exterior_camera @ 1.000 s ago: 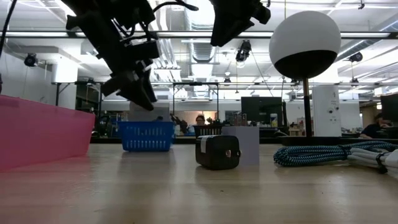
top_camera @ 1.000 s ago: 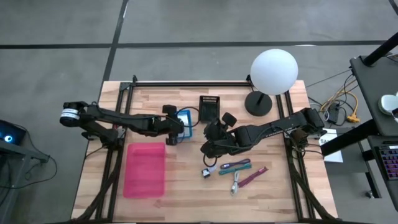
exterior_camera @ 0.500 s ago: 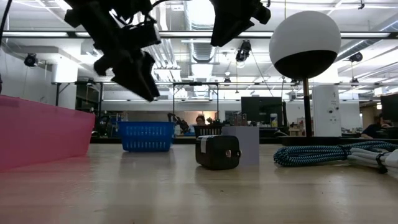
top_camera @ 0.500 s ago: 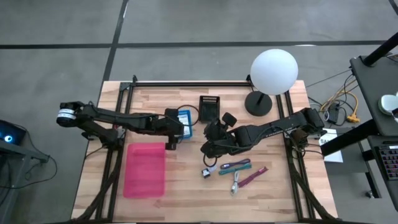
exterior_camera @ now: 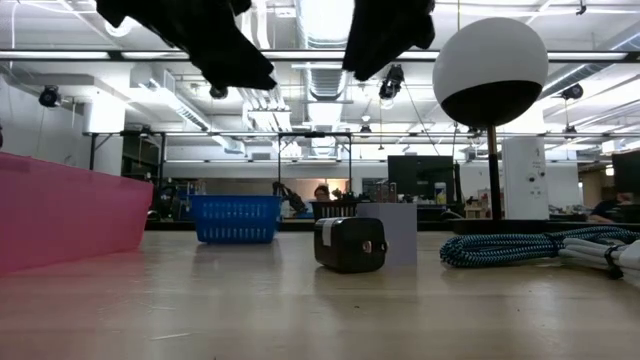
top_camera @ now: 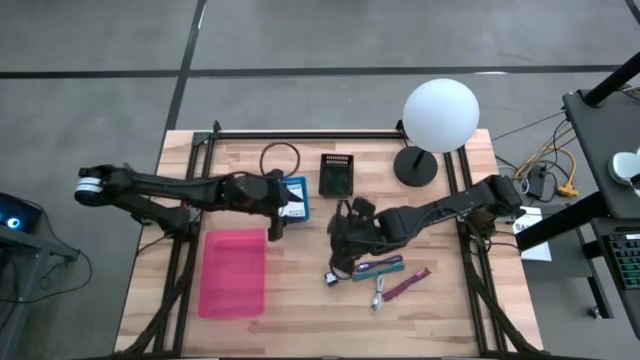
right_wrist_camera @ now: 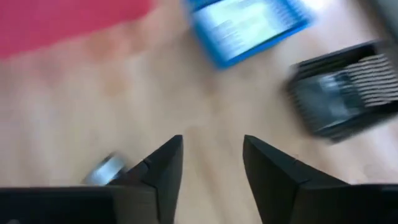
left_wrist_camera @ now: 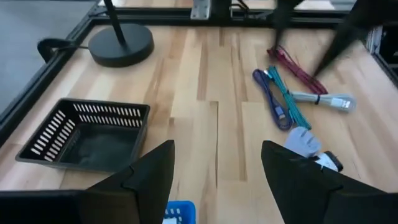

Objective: Pick and place items into bin
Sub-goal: Put the white charger adapter into the black bin

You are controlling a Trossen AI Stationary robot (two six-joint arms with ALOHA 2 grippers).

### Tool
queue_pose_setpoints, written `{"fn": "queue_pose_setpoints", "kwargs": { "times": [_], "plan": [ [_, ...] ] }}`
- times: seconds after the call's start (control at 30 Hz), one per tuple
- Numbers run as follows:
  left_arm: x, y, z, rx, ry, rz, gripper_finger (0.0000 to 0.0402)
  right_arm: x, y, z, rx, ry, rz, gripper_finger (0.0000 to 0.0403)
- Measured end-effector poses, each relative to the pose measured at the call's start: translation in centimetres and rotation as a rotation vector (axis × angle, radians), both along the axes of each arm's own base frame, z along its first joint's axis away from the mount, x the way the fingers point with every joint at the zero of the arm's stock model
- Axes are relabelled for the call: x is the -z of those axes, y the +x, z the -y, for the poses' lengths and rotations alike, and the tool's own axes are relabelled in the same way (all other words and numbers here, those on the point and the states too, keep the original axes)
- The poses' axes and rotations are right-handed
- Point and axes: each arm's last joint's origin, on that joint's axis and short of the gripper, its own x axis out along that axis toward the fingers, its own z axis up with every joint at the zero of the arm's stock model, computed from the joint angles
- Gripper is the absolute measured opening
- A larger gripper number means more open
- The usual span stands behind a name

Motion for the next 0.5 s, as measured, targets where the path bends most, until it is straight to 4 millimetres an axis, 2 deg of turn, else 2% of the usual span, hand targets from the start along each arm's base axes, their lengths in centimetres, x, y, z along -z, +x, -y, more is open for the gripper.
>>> {"fn": "queue_pose_setpoints", "kwargs": {
  "times": [0.13, 0.27, 0.43, 0.5],
  "plan": [
    [-0.6, -0.9, 0.0, -0.007, -0.014, 0.039, 0.0224, 0.2, -0.5, -1.6, -0.095, 0.096, -0.05, 0.018],
    [-0.9, -1.6, 0.0, -0.007, -0.015, 0.059, 0.0224, 0.2, -1.0, -3.0, -0.174, 0.088, -0.064, 0.0189],
    [-1.7, -2.2, 0.0, -0.007, -0.015, 0.092, 0.0224, 0.5, -1.3, -4.6, -0.478, 0.049, -0.093, 0.0191],
    [-1.8, -2.3, 0.0, -0.006, -0.015, 0.095, 0.0224, 0.7, -1.0, -5.0, -0.551, 0.041, -0.07, 0.0192]
  ]
}}
